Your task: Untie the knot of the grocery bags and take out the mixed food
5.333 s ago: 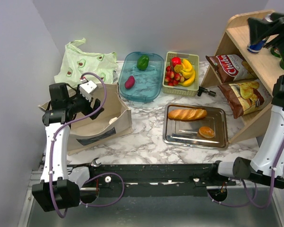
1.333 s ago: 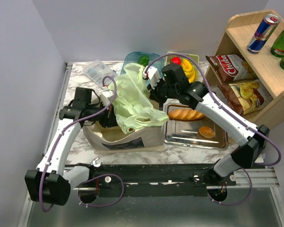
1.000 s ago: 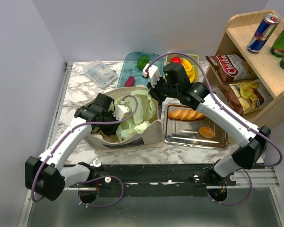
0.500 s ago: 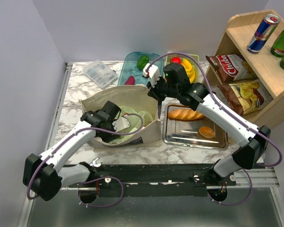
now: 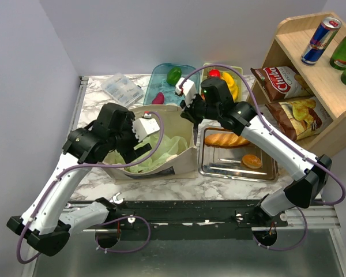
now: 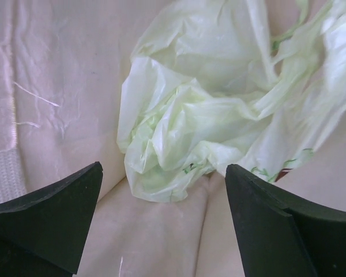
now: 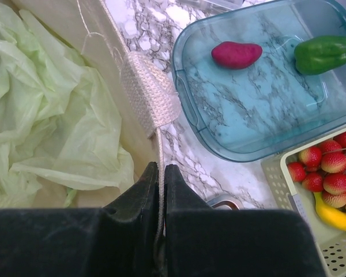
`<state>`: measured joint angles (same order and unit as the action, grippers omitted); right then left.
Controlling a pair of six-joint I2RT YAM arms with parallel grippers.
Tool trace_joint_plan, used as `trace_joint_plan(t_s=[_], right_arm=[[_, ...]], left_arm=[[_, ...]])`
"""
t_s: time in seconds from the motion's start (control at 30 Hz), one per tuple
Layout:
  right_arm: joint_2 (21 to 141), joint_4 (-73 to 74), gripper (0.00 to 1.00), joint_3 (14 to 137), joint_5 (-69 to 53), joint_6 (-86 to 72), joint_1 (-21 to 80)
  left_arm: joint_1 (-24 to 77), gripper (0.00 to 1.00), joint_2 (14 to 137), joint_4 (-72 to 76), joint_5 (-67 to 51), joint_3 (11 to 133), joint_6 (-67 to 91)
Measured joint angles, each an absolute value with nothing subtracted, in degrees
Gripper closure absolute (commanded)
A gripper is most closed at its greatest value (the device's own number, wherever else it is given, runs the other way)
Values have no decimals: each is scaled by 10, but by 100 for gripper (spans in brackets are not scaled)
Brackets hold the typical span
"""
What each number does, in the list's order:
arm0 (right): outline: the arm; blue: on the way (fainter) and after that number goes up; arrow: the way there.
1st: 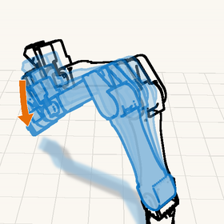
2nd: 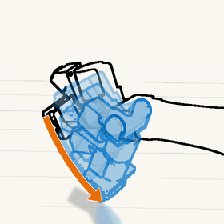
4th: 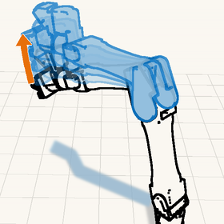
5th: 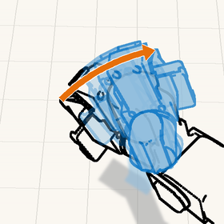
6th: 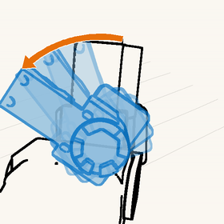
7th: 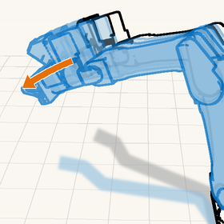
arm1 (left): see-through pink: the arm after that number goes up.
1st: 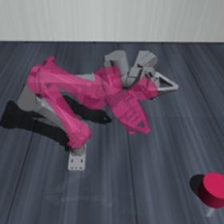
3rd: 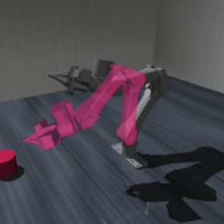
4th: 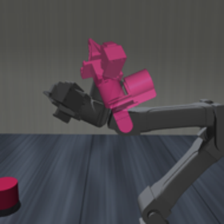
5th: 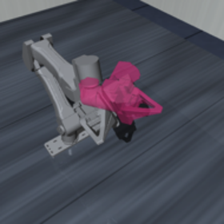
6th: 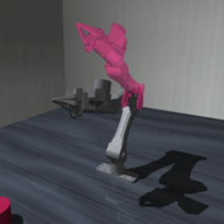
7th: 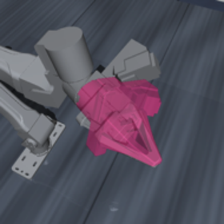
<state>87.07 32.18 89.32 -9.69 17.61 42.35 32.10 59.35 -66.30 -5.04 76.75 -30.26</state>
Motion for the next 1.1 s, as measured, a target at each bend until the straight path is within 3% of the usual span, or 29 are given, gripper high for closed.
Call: trace_joint_plan(t_s=[0.1, 0.3, 0.37, 0.63, 0.73, 0.77, 0.8, 0.9, 0.93, 1.03, 1.1], right_arm=[[868, 321, 99, 891, -98, 176, 423], [866, 315, 56, 888, -98, 175, 423], [865, 311, 47, 888, -99, 174, 423], [853, 299, 43, 888, -101, 173, 423], [849, 298, 38, 888, -103, 169, 423], [849, 298, 37, 888, -103, 168, 423], [848, 298, 33, 888, -103, 165, 423], [845, 298, 19, 888, -103, 163, 423], [844, 297, 15, 888, -102, 163, 423], [838, 296, 0, 888, -96, 160, 423], [831, 294, 0, 888, -90, 155, 423]], left_arm=[[306, 2, 586, -659, -87, 794, -280], [207, 1, 556, -615, -135, 851, -203], [177, 2, 560, -600, -125, 870, -188], [142, 2, 665, -589, -65, 931, -245], [139, 16, 736, -603, -78, 958, -274], [137, 26, 760, -615, -87, 966, -282], [136, 39, 778, -629, -93, 974, -290], [124, 95, 814, -690, -128, 989, -317], [114, 100, 816, -710, -141, 989, -324], [62, 100, 809, -757, -170, 987, -341], [6, 100, 787, -770, -178, 973, -356]])
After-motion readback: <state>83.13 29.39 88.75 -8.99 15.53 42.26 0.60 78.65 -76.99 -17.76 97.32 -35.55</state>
